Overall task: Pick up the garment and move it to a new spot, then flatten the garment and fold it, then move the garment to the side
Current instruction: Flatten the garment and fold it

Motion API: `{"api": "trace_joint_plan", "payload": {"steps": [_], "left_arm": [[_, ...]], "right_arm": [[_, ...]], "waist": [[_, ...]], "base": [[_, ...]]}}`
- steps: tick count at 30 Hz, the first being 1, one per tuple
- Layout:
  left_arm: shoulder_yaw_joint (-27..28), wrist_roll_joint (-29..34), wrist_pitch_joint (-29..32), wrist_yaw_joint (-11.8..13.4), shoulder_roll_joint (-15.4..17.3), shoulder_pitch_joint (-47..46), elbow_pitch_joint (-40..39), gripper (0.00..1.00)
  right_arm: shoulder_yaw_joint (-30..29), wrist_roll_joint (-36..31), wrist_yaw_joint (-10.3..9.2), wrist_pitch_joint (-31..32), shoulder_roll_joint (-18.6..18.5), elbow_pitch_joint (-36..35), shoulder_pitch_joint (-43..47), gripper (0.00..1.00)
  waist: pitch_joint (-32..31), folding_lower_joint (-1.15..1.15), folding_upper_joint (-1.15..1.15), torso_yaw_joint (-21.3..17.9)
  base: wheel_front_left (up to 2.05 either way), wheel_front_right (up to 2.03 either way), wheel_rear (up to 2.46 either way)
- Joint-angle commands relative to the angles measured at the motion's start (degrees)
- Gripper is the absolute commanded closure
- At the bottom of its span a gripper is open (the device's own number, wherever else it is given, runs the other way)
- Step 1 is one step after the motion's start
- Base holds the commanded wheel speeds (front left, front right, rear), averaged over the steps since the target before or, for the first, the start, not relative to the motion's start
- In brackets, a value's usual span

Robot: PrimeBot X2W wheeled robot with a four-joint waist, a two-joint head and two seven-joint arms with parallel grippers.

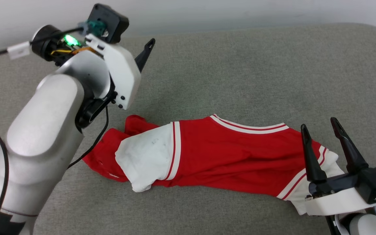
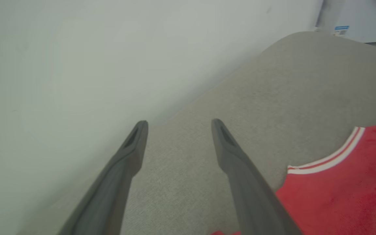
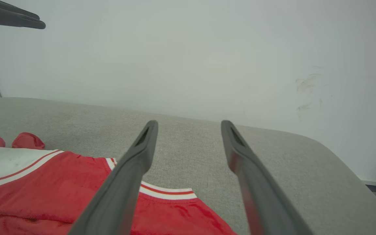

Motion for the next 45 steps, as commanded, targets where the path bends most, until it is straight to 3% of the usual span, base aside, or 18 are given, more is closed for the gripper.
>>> {"api": "trace_joint_plan", "payload": {"steps": [1, 7, 14, 20, 28, 29, 30, 32, 38, 45], "left_arm": [[-3.58, -3.85, 3.99, 0.01, 1.38, -3.23, -0.03, 0.00], [-17.14, -17.17, 20.09, 0.00, 5.08, -12.54, -1.22, 0.00], [-31.28, -26.60, 33.48, -0.01, 7.46, -19.55, -3.87, 0.00], [-39.87, -29.42, 35.98, -0.01, 8.84, -22.28, -4.30, 0.00], [-42.27, -27.11, 40.77, -0.02, 10.03, -17.54, -4.94, 0.00], [-42.49, -27.08, 41.42, -0.05, 10.36, -16.64, -5.38, 0.14], [-42.59, -26.94, 41.45, -0.07, 10.49, -16.25, -5.91, 1.00], [-42.59, -26.35, 40.89, -0.07, 10.60, -15.94, -6.42, 1.00], [-41.81, -25.02, 31.13, 0.05, 10.77, -21.21, -6.95, 1.00], [-41.82, -23.29, 26.76, 0.05, 14.25, -27.18, -7.70, 1.00]], "right_arm": [[0.48, -0.45, -0.06, -0.10, 0.39, -0.53, -1.42, 0.00], [1.74, -1.26, -0.06, -0.12, 0.99, -0.89, -3.56, 0.00], [2.62, -2.22, -0.06, -0.11, 1.56, -1.12, -5.58, 0.00], [4.23, -2.43, -0.06, -0.12, 1.91, -0.71, -8.02, 0.00], [4.92, -2.29, -0.06, -0.12, 2.48, 0.07, -10.04, 0.00], [4.92, -2.29, -0.06, -0.13, 2.51, 0.23, -10.06, 0.00], [4.89, -2.29, -0.06, -0.12, 2.55, 0.37, -10.12, 0.00], [4.45, -2.38, -0.06, -0.12, 2.59, 0.48, -10.28, 0.00], [3.51, -2.68, -0.06, -0.12, 2.64, 0.93, -8.13, 0.00], [3.71, -2.16, -0.06, -0.12, 2.67, 0.98, -5.99, 0.00]], "waist": [[2.21, 0.00, 0.00, -1.48], [5.57, 0.00, 0.00, -3.32], [9.67, 0.00, 0.00, -4.89], [13.15, 0.00, 0.00, -6.45], [15.66, 0.00, 0.00, -7.51], [15.72, 0.00, 0.00, -7.55], [15.71, 0.00, 0.00, -7.55], [15.37, 0.00, 0.00, -7.17], [10.91, 0.00, 0.00, -4.46], [7.98, 0.00, 0.00, -3.80]], "base": [[0.00, 0.00, 0.00], [0.00, 0.00, 0.00], [0.00, 0.00, 0.00], [0.00, 0.00, 0.00], [0.00, 0.00, 0.00], [0.00, 0.00, 0.00], [0.00, 0.00, 0.00], [0.00, 0.00, 0.00], [0.00, 0.00, 0.00], [0.00, 0.00, 0.00]]}}
